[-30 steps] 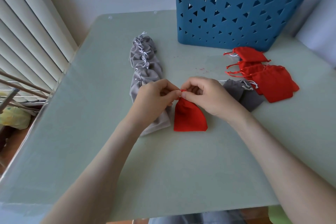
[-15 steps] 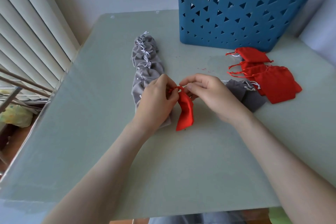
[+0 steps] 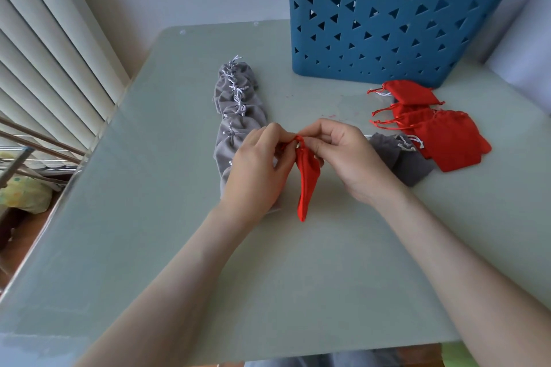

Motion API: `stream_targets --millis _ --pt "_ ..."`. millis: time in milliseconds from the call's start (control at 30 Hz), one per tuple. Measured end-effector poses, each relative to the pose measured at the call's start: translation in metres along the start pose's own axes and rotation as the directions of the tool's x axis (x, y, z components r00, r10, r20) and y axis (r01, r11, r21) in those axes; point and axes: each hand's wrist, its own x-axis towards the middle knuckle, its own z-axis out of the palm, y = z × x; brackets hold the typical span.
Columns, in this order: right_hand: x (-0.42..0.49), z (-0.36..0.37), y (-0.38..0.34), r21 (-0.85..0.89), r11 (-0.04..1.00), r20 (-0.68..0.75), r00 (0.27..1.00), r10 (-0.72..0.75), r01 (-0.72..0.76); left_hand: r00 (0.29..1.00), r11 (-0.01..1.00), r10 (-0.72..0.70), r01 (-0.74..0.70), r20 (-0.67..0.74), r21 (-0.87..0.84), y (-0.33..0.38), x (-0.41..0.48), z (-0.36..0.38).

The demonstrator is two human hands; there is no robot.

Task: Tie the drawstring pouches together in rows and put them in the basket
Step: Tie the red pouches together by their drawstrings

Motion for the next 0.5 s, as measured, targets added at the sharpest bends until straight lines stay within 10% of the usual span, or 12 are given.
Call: stream_targets --millis 500 --pt "0.001 -0.0007 0.0044 -0.149 0.988 0.018 0.999 -0.028 0.03 0.999 0.997 0.047 -0.048 0.012 0.061 -0.004 -0.0015 -0.0006"
